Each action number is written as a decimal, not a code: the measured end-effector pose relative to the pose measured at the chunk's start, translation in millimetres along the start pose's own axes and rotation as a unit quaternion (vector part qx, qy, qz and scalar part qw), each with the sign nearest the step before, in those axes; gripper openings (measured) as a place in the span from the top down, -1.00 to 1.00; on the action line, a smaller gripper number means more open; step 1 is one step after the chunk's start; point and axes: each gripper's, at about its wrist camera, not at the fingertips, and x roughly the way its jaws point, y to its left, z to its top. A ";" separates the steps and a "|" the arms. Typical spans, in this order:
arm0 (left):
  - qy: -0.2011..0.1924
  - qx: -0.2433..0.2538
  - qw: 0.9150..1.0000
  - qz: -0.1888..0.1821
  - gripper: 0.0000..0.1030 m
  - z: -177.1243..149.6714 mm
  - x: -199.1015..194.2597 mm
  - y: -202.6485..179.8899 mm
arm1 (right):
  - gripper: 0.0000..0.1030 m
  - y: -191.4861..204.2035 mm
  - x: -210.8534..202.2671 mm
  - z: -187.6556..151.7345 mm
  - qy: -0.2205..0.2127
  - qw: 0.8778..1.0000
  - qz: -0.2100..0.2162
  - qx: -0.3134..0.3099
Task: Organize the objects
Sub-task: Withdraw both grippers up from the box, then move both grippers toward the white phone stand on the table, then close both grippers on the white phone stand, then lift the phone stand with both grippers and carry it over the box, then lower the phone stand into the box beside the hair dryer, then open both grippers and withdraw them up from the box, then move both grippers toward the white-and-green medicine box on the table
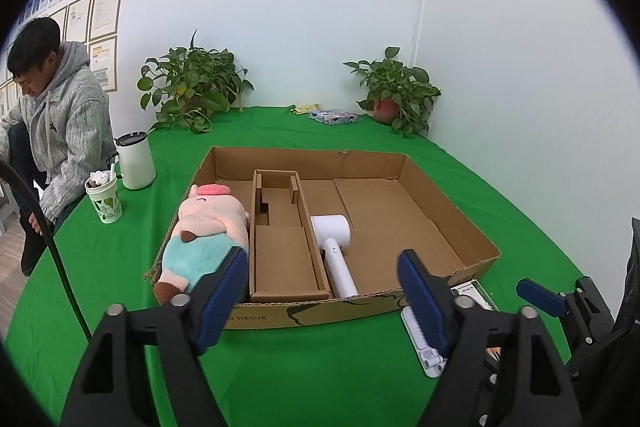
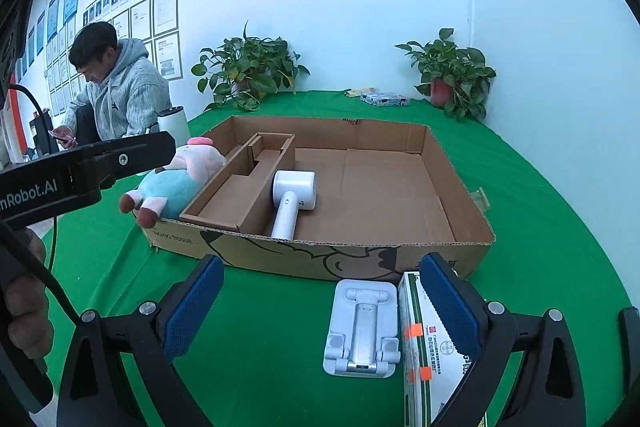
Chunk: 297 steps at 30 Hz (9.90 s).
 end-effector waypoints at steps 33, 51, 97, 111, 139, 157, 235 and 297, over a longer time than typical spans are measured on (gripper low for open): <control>0.094 -0.022 0.995 -0.028 -0.78 -59.3 16.2 18.4 | -0.97 -18.3 78.9 -76.8 0.132 0.986 0.092 0.041; 0.121 -0.046 0.989 -0.066 -0.78 -67.7 27.2 24.1 | -0.28 -10.7 90.7 -91.3 0.167 0.985 0.051 0.018; 0.293 -0.193 0.898 -0.266 0.05 -137.7 79.9 -2.9 | -0.27 21.6 43.9 -115.4 0.173 0.980 0.091 0.036; 0.313 -0.214 0.882 -0.279 0.34 -145.5 83.3 -8.0 | -0.26 2.5 36.4 -114.6 0.187 0.970 0.124 0.097; 0.163 -0.101 0.926 -0.325 0.39 47.0 56.5 -35.9 | -0.25 -4.1 -18.6 60.9 0.015 0.999 0.041 0.032; 0.209 -0.104 0.926 -0.295 0.39 92.4 143.2 -33.3 | -0.24 -38.7 78.4 129.2 0.085 0.992 0.068 0.064; 0.305 -0.110 0.936 -0.135 0.36 20.9 209.5 101.8 | 0.08 -43.5 271.1 49.8 0.329 0.931 0.137 0.081; 0.123 0.041 0.992 -0.002 -0.57 -65.7 84.8 33.8 | -0.98 -117.9 36.7 -65.5 0.137 0.983 -0.087 0.081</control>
